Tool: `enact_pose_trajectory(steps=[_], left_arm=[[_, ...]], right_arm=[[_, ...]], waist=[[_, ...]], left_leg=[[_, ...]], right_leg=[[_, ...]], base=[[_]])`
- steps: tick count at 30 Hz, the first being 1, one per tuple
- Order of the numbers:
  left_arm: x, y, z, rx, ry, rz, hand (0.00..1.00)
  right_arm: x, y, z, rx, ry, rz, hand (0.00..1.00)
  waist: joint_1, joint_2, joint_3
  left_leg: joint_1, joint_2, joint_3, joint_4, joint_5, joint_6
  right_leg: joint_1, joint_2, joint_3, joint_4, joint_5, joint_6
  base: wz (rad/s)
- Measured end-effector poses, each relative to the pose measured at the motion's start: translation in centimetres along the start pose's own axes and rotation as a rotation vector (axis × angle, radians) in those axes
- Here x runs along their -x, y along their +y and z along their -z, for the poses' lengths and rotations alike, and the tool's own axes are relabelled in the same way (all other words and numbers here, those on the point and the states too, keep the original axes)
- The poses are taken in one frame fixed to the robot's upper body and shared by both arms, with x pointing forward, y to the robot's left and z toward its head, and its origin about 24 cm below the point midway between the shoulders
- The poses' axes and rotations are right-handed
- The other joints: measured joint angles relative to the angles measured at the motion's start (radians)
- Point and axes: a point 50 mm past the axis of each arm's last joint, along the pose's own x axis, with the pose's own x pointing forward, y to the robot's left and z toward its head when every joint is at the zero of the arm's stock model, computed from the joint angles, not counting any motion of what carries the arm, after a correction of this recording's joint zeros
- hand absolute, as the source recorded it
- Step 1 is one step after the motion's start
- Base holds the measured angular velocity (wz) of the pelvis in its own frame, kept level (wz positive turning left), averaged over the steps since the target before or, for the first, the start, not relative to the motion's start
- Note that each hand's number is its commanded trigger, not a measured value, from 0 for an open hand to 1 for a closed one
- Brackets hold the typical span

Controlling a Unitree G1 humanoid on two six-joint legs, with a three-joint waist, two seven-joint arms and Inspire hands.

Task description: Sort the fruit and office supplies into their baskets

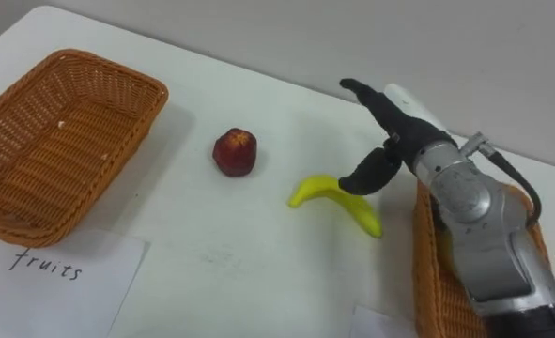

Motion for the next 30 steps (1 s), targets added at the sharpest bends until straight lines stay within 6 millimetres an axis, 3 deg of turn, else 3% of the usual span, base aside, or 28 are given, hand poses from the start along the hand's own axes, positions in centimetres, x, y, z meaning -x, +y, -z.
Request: enact_pose_trajectory(steps=[4,11,20,30], left_arm=[[0.0,0.0,0.1,-0.005,0.015,0.001,0.0],[0.0,-0.2,0.0,-0.014,0.012,0.006,0.0],[0.0,-0.2,-0.4,-0.022,-0.006,0.002,0.0],[0.0,-0.2,-1.1,-0.019,-0.022,0.004,0.0]], right_arm=[[-0.1,0.2,0.0,0.062,0.022,-0.012,0.0],[-0.2,0.5,0.5,0.091,0.054,-0.02,0.0],[-0.6,2.1,2.3,0.077,0.14,-0.091,0.0],[-1.1,2.5,2.4,0.105,0.15,-0.092,0.0]], waist=[[0.004,0.004,-0.0024],[0.013,0.009,0.0008],[0.022,0.012,0.0001],[0.021,0.024,0.0009]], left_leg=[[-0.014,0.0,-0.001,0.011,0.0,0.0],[-0.014,0.0,-0.002,0.01,0.0,0.0],[-0.015,0.0,0.0,0.009,0.0,0.0],[-0.022,0.0,-0.008,0.013,0.0,0.0]], right_leg=[[-0.012,0.0,0.0,0.0,0.0,-0.001],[-0.013,0.0,0.001,0.001,0.0,-0.001],[-0.013,-0.003,-0.005,0.001,0.002,-0.002],[-0.013,-0.004,-0.015,0.0,0.002,-0.003]], base=[[0.0],[0.0],[0.0],[0.02]])
